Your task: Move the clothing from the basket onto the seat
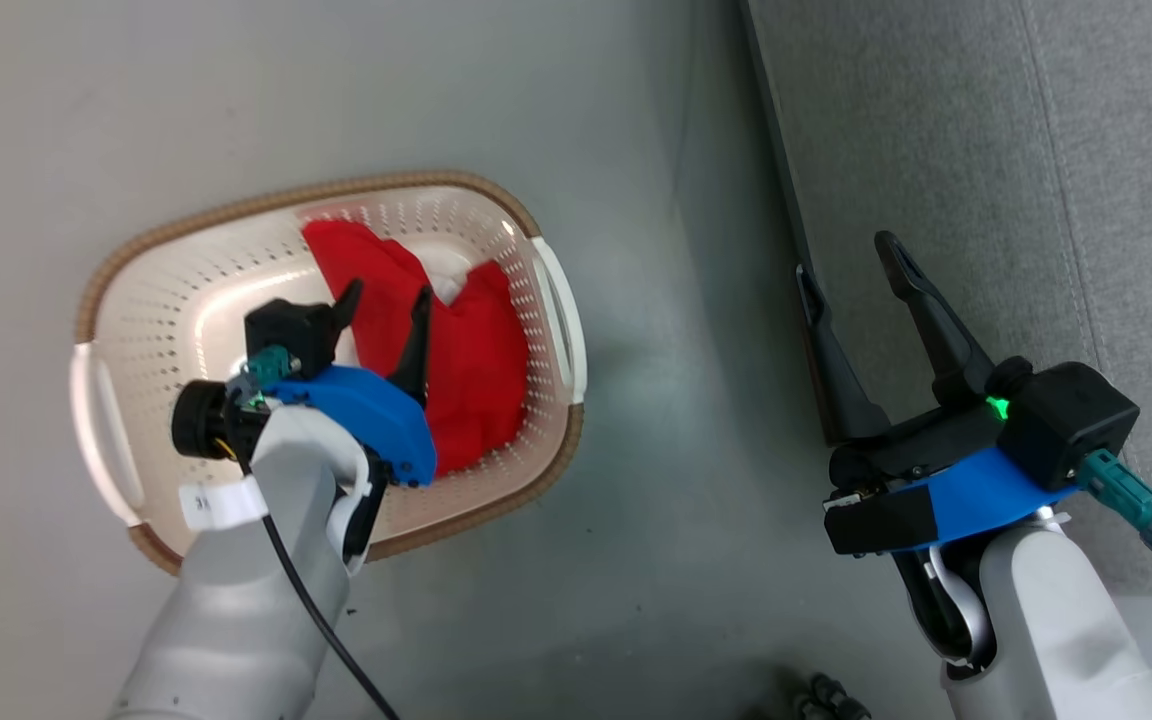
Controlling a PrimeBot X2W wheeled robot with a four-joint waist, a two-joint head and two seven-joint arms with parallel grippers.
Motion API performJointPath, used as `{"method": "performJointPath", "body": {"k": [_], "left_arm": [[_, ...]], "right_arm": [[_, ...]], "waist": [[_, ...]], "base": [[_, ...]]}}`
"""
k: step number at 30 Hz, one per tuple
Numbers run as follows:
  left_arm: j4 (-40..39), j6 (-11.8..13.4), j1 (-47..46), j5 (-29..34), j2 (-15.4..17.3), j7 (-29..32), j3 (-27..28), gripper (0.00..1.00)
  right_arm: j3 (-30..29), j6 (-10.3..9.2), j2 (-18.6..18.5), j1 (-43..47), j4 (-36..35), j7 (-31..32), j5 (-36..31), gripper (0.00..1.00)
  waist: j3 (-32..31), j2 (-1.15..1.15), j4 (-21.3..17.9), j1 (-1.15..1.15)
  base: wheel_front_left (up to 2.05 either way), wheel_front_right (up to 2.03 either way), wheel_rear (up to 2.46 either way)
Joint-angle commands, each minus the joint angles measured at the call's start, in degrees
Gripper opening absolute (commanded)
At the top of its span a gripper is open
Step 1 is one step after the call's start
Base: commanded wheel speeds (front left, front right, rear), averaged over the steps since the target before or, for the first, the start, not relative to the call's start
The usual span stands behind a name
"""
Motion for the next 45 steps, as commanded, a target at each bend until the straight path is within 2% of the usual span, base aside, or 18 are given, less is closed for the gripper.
{"method": "performJointPath", "body": {"k": [1, 10, 13, 21, 34, 35, 37, 45], "left_arm": [[1.57, 0.22, -2.26, -0.01, -0.09, -0.07, 0.07, 1.0], [10.96, 2.14, -10.17, -2.14, -0.95, 0.66, 1.59, 1.0], [13.59, 3.86, -11.58, -2.77, -1.16, 1.82, 1.74, 1.0], [15.76, 7.57, -12.49, -4.43, -1.58, 4.59, 2.39, 1.0], [16.64, 9.99, -11.34, -6.22, -1.75, 9.15, 2.14, 1.0], [16.68, 10.09, -11.2, -6.13, -1.74, 9.63, 1.88, 0.5], [16.76, 10.21, -10.98, -5.85, -1.42, 10.13, 1.46, 0.0], [16.85, 10.03, -11.18, -5.91, -1.05, 11.58, 0.76, 0.0]], "right_arm": [[0.37, 0.01, 0.09, -1.03, -0.4, -0.49, 0.22, 1.0], [2.4, 0.01, 0.09, -3.13, -0.96, -2.0, 1.15, 1.0], [3.48, 0.01, 0.09, -3.43, -0.6, -2.53, 1.9, 1.0], [4.1, 0.01, 0.08, -3.42, -0.46, -3.43, 2.31, 1.0], [3.51, 0.01, 0.08, -1.82, -1.2, -3.37, 2.3, 1.0], [3.48, 0.01, 0.08, -1.67, -1.25, -3.33, 2.32, 1.0], [3.42, 0.01, 0.08, -1.51, -1.31, -3.26, 2.49, 1.0], [3.8, 0.01, 0.08, -2.13, -1.28, -3.44, 2.9, 1.0]], "waist": [[3.15, 0.0, -2.0, -0.01], [8.03, 0.0, -4.14, -0.01], [9.15, 0.0, -4.63, -0.01], [10.65, 0.0, -5.54, -0.01], [11.26, 0.0, -5.8, -0.01], [11.28, 0.0, -5.78, -0.01], [11.35, 0.0, -5.72, -0.01], [11.33, 0.0, -5.7, -0.01]], "base": [[0.0, 0.0, 0.0], [0.0, 0.0, 0.0], [0.0, 0.0, 0.0], [0.0, 0.0, 0.0], [0.0, 0.0, 0.0], [0.0, 0.0, 0.0], [0.0, 0.0, 0.0], [0.0, 0.0, 0.0]]}}
